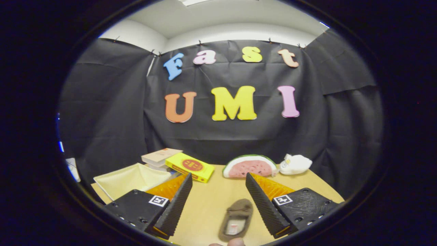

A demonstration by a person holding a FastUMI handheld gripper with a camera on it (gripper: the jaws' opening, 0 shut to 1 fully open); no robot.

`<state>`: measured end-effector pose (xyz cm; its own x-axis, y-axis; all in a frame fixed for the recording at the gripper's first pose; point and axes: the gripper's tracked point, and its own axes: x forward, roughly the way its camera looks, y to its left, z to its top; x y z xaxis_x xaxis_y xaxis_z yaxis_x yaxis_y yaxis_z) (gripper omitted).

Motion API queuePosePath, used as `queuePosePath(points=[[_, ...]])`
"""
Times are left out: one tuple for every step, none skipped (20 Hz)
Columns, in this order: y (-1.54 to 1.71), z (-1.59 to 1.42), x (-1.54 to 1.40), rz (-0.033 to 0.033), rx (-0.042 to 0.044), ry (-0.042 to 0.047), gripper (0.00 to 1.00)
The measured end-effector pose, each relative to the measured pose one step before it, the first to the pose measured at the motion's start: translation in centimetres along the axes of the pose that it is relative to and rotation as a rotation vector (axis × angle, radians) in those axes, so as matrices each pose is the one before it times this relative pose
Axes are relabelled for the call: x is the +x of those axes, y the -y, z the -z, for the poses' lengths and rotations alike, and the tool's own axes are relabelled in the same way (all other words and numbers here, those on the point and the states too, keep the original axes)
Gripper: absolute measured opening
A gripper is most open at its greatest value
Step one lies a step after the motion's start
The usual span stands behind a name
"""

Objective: Open the storage box then place both shoes into the box .Put the left shoe in first, then the right shoe, with the right side of both shoes facing outward in a uniform manner.

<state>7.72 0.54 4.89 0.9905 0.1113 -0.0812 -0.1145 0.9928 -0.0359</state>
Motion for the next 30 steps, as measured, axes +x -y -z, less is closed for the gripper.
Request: queuePosePath(points=[[1.494,1.647,0.273,0.0178,-0.00521,-0.03685,0.95],[1.069,1.904,0.403,0.01347,0.00237,-0.04751,0.95],[0.898,1.966,0.86,0.00129,0.00693,-0.06074,0.95],[0.552,1.881,0.676,0.00205,0.00321,-0.06287,0.95],[0.408,1.74,0.992,-0.00417,-0.00035,-0.06055,0.95],[0.113,1.536,0.838,-0.0004,-0.00823,-0.05948,0.95],[-0.059,1.594,0.816,-0.00792,-0.00555,-0.05815,0.95],[-0.164,1.119,0.638,-0.00652,0.00885,-0.04781,0.96],[0.042,0.831,0.497,-0.008,0.01188,-0.03882,0.96],[-0.071,0.51,0.554,-0.00572,0.00971,-0.03179,0.96],[0.003,0.435,0.62,-0.00792,0.01717,-0.02707,0.96],[0.11,0.243,0.554,-0.00325,0.01689,-0.01874,0.96],[0.243,0.181,0.56,0.00285,0.01799,-0.02032,0.96],[-0.07,0.046,0.418,-0.01353,0.01815,-0.01982,0.95],[-0.108,0.576,0.818,-0.00502,0.01625,-0.02576,0.84],[0.042,0.257,0.26,-0.00085,0.01309,-0.01774,0.73],[-0.017,0.126,0.514,-0.00324,0.00832,-0.00909,0.61],[-0.015,0.187,0.245,0.00264,0.00113,-0.01504,0.5],[0.167,0.025,0.236,0.01167,-0.00344,0.0045,0.38],[0.566,-0.177,0.228,0.02471,-0.00405,0.00561,0.23],[-0.107,-0.001,-0.043,-0.0092,0.00874,-0.00258,0.07],[-0.188,0.115,0.105,-0.01,0.01742,-0.01168,0.06],[0.104,-0.185,-0.124,-0.00929,0.02445,0.00508,0.0],[0.25,0.087,0.014,0.00404,0.00697,0.0009,0.0],[-0.008,0.038,-0.158,-0.00243,0.01726,0.00535,0.0],[-0.236,-0.146,-0.318,-0.01,0.02151,0.0069,0.0],[-0.375,-0.072,-0.324,-0.01,0.01738,0.00468,0.0],[-0.315,-0.222,-0.43,-0.00683,0.00949,0.00958,0.0],[-0.273,-0.141,-0.35,-0.00378,0.0038,0.00912,0.0],[-0.255,-0.194,-0.509,-0.00346,-0.00432,0.00932,0.0]])
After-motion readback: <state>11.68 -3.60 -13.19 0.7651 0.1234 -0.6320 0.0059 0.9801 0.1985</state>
